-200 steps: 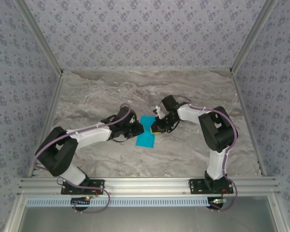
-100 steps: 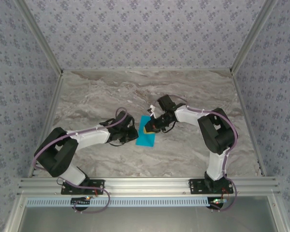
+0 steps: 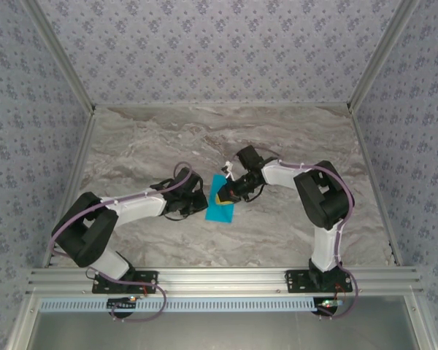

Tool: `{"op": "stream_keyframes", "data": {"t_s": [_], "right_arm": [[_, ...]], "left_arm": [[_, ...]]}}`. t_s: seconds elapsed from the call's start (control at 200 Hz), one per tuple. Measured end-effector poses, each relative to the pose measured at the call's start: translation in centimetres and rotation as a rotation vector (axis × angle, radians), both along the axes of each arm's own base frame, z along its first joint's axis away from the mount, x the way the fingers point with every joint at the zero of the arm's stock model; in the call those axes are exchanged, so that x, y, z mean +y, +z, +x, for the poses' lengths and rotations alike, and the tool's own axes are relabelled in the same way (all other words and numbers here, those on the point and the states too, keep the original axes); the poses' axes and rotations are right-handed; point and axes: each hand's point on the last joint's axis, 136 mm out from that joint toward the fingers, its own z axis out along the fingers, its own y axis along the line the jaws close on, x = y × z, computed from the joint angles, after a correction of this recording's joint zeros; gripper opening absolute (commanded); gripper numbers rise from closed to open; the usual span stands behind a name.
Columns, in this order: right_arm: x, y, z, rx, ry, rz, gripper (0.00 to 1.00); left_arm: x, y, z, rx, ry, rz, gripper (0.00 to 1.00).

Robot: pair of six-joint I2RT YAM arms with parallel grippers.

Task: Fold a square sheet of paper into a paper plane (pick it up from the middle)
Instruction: Fold the triangle a second time at the center of the table.

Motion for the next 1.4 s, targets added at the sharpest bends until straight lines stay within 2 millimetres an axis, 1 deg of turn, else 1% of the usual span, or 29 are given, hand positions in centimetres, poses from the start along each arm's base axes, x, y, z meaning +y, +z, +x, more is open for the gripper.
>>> {"op": "stream_keyframes", "data": {"t_s": [0.145,0.25,0.465,0.57,0.67,0.824,0.979,1.074,1.194,1.399], "right_arm": [[0.8,-0.4,-1.2,0.009,0.04,0.003,0.06],[0.7,-1.1,-1.3,0.03,0.039,-0.01,0.06],[0.2,-1.9,-0.8,0.045,0.023,-0.033,0.05],[-0.3,-2.4,-0.3,0.033,0.006,-0.058,0.05],[-1.3,-3.0,0.5,0.017,-0.02,-0.098,0.05],[-2.8,-3.9,1.5,-0.013,-0.055,-0.17,0.05],[-3.3,-4.2,2.0,-0.053,-0.063,-0.207,0.05],[-3.5,-4.1,2.2,-0.07,-0.068,-0.218,0.05],[-3.6,-3.9,2.4,-0.088,-0.072,-0.226,0.05],[-3.8,-3.5,2.8,-0.121,-0.079,-0.237,0.05]], "left_arm": [[1.5,0.0,0.0,-0.011,0.052,0.048,0.11],[2.2,0.4,0.1,-0.024,0.076,0.059,0.12],[2.4,0.6,0.1,-0.03,0.082,0.062,0.12],[2.2,0.6,0.1,-0.029,0.077,0.055,0.12],[1.4,1.0,0.1,-0.033,0.05,0.018,0.12],[-0.9,2.1,0.4,-0.053,-0.009,-0.093,0.12],[-2.8,2.6,0.6,-0.061,-0.058,-0.176,0.11],[-3.4,2.5,0.5,-0.054,-0.08,-0.201,0.12],[-4.1,1.7,0.1,-0.032,-0.106,-0.208,0.12],[-4.6,0.7,-0.7,-0.002,-0.133,-0.199,0.11]]}}
